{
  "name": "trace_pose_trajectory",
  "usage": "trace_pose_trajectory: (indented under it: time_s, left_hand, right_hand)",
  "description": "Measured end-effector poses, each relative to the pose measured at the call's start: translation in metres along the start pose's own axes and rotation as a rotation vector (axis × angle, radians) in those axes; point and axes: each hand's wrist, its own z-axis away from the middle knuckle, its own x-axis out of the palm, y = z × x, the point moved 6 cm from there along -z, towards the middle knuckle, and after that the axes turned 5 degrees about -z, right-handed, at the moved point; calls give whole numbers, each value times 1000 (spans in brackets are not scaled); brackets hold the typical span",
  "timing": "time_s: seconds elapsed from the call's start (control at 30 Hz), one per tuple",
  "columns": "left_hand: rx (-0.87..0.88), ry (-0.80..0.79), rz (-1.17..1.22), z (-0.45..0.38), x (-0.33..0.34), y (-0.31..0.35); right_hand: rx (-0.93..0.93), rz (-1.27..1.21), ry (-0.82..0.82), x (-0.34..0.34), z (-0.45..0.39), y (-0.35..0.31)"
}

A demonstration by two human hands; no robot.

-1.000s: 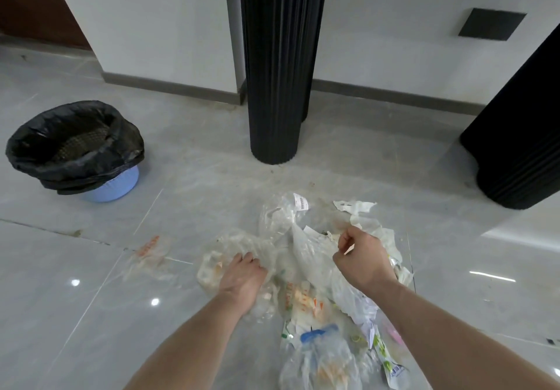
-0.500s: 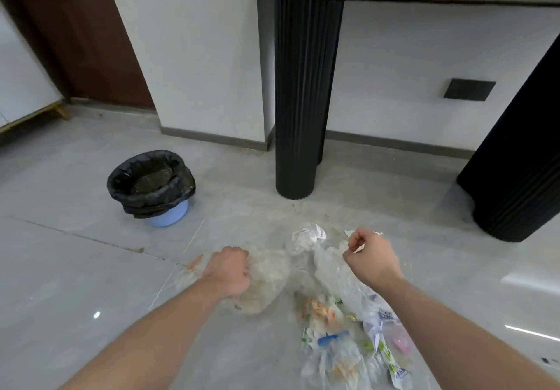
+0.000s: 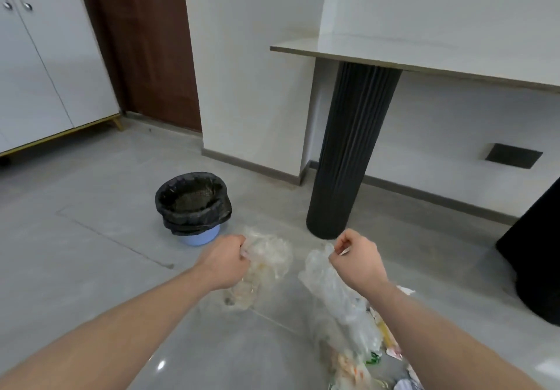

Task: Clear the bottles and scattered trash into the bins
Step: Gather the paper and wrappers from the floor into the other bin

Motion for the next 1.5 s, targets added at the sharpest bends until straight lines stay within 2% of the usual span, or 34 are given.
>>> trace_pose_trajectory:
  time_s: [0.2,0.4,0.57,0.8,0.97,1.23,1.5]
  left_hand:
    - [-16,69,63,-56,31,-45]
    - [-190,55,182,-36,-4,-80]
    - [-341,-30,166,-1,-107,-83]
    - [-434,-191,89,34,-274,-88]
    - [-453,-149,105,13,-361,-95]
    - [-480,-145,137,-54,-407,-116]
    - [-453,-138,168,-125,-403,-139]
  right_hand:
    - [2,-6,-42,71,-79,5]
    - [169,24,-99,86,-75,-28]
    - [227,22,-214,56,-56,-127]
    - [298,12,-279,-8,-35,-296]
    - [312,-7,-287,-26,-55,-369]
    - [340,-35,-271,-8,-124,-395]
    - [394,-42,-268,38,-172,-397]
